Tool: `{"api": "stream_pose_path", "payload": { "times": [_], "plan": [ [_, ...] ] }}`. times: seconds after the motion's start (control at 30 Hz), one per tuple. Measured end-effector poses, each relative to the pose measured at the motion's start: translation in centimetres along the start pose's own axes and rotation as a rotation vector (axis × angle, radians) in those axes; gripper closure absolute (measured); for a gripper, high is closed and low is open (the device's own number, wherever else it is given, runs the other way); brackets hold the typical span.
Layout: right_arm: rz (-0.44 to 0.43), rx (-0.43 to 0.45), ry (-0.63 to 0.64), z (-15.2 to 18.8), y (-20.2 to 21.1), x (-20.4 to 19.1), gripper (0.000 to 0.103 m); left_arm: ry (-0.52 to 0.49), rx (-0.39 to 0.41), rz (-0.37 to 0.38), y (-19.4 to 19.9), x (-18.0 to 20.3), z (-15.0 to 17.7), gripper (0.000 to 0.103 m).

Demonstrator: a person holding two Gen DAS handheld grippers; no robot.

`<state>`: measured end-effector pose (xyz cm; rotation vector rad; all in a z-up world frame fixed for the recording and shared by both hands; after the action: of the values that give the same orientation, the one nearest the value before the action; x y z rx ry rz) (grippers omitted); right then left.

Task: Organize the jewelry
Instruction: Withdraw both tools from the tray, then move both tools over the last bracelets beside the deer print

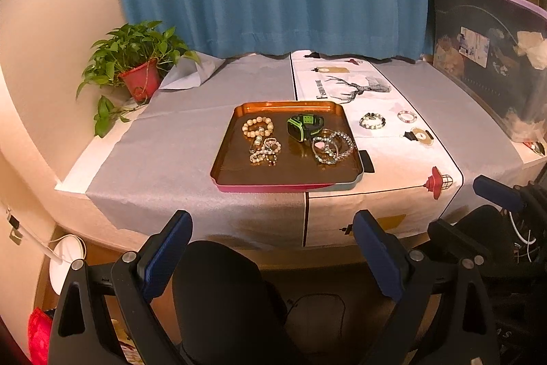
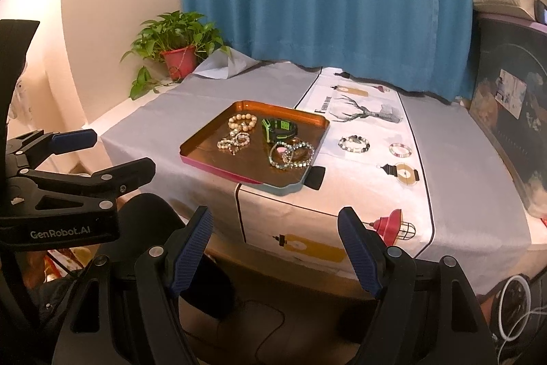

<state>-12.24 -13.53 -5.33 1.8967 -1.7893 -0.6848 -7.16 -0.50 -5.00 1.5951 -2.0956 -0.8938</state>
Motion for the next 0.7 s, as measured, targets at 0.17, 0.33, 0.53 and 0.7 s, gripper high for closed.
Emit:
{"api": "stream_pose_path", "payload": {
  "times": [0.17, 0.33, 0.53, 0.7],
  "plan": [
    [0.001, -0.017, -0.007, 0.3, -0.7, 0.4, 0.027, -0.005, -0.016, 0.001, -0.9, 0.3, 0.2, 0.009],
    [0.011, -0.033, -0.018, 0.8, -1.4, 1.0, 0.027, -0.016, -0.037, 0.005, -1.9, 0.8, 0.4, 0.009],
    [0.030, -0.044, -0.038, 1.1, -2.3, 2.5, 0.027, -0.046, -0.058, 0.013, -3.1, 1.9, 0.0, 0.009],
    [0.075, -0.037, -0.081, 1.0, -2.6, 5.5, 0.027, -0.079, -0.066, 0.033, -4.3, 3.6, -1.4, 0.009]
  ]
}}
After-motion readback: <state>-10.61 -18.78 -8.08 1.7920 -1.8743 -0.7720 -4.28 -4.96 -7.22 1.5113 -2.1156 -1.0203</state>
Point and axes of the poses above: each gripper's, at about its wrist camera, not at the fingertips, and y roughly against the way its jaws point, x to its right, z to its underside, the point moved 8 cm from there along -y, roughly the way its jaws point, and after that the axes turned 1 degree about -y, right-handed, at the moved point
